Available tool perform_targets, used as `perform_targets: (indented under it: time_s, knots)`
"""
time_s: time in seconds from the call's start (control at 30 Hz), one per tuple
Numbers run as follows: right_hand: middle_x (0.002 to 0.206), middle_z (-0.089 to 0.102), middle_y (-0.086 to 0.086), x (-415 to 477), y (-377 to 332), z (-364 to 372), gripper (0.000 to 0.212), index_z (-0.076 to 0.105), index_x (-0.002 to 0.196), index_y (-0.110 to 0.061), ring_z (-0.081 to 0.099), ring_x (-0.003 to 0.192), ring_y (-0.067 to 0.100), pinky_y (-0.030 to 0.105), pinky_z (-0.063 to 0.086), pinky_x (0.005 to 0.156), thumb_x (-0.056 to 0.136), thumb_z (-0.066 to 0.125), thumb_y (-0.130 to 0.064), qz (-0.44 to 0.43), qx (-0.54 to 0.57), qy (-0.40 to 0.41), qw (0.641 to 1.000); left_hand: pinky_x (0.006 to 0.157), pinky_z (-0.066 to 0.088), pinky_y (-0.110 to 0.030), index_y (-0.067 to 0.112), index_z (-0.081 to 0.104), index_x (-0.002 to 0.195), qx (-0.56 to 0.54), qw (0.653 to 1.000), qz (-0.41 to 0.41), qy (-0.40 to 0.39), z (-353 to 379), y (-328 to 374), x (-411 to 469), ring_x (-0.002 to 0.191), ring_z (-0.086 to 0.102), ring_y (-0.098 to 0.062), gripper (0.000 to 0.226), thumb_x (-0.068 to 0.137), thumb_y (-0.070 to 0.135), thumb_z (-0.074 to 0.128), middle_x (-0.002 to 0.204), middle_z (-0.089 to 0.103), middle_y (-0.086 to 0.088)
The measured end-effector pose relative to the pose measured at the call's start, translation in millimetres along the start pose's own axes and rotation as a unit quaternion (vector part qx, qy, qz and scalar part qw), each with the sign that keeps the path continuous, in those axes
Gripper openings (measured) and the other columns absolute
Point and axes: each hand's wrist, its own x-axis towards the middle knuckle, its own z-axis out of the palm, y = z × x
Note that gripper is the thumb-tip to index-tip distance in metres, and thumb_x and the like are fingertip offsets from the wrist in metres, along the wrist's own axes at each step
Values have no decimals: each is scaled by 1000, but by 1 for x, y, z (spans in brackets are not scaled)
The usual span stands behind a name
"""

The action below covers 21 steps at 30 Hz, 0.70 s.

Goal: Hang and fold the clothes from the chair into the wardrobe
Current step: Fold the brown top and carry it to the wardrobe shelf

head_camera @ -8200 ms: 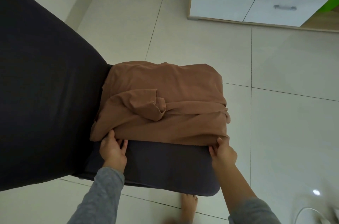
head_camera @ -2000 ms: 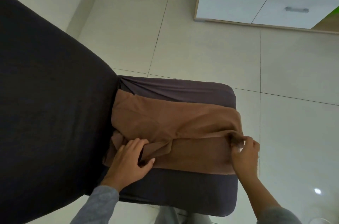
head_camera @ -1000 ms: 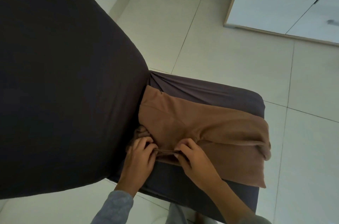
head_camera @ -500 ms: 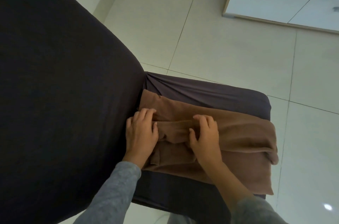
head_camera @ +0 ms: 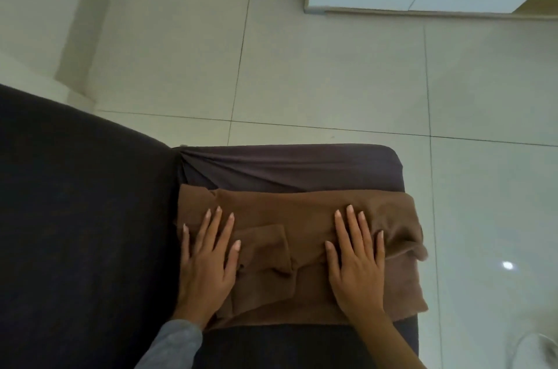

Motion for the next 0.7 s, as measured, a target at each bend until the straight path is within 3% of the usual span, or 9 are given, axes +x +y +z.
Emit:
perform_targets:
  time_s: [0.1, 0.2, 0.3, 0.4, 0.47, 0.53, 0.6, 0.63, 0.7]
  knots:
    - [153, 19, -3, -1, 22, -6, 60, 13, 148, -24, -1, 143, 4, 36, 1, 119, 97, 10, -55, 103, 59, 42, 992, 114, 2, -55, 9, 58, 124, -45, 995, -56, 63, -4, 15, 7, 135, 32, -18, 52, 88, 29, 26, 137, 51, -9]
    - [152, 11, -9, -2, 46, -11, 67, 12, 146, -26, 6, 142, 7, 39, 7, 117, 91, 2, -64, 147, 110, 45, 982, 117, -7, -47, 7, 60, 114, -105, 983, -96, 120, -10, 42, 21, 135, 34, -20, 48, 83, 25, 27, 132, 53, -11]
    - [156, 16, -7, -2, 71, -15, 66, 21, 148, -27, 17, 143, 13, 36, 16, 115, 92, 16, -61, 219, 201, 73, 952, 118, -7, -38, 8, 60, 111, -160, 978, -33, 131, -9, 78, 35, 135, 31, -16, 40, 87, 22, 31, 129, 55, -9]
    - [151, 29, 5, 2, 92, -25, 61, 25, 145, -23, 34, 136, 24, 41, 32, 108, 95, 34, -56, 403, 337, 86, 846, 119, 1, -38, 11, 58, 120, -149, 981, 94, 75, 2, 125, 37, 138, 26, -10, 38, 92, 23, 35, 135, 51, -6]
    - [142, 43, 12, 12, 98, -33, 63, 24, 144, -21, 46, 126, 31, 43, 36, 103, 93, 36, -56, 483, 393, 29, 782, 118, 5, -40, 15, 51, 130, -124, 980, 155, 22, 10, 148, 31, 141, 22, -12, 41, 94, 27, 36, 142, 44, -3]
    - [138, 47, 14, 20, 111, -36, 65, 27, 143, -20, 48, 122, 33, 44, 38, 103, 92, 38, -59, 501, 422, -45, 754, 117, 5, -43, 21, 39, 140, -79, 980, 182, -18, 23, 170, 25, 143, 17, -13, 46, 95, 33, 34, 150, 34, -1]
    - [135, 48, 13, 28, 122, -36, 62, 31, 139, -20, 51, 118, 31, 44, 42, 102, 90, 51, -52, 504, 470, -70, 721, 116, 4, -44, 26, 29, 145, -35, 985, 163, -39, 32, 182, 21, 144, 12, -14, 49, 98, 41, 24, 154, 24, 1]
    - [130, 51, 14, 33, 128, -35, 59, 33, 137, -19, 53, 113, 29, 44, 44, 100, 89, 58, -41, 511, 508, -53, 692, 115, 3, -43, 27, 26, 145, -20, 988, 147, -41, 34, 184, 20, 144, 12, -14, 50, 99, 44, 18, 155, 22, 1]
    - [113, 56, 16, 43, 141, -39, 51, 34, 136, -11, 56, 102, 26, 38, 48, 91, 91, 56, -11, 515, 622, 5, 591, 115, 4, -42, 27, 25, 145, -5, 991, 129, -46, 37, 188, 19, 144, 13, -15, 52, 99, 47, 10, 154, 24, 0]
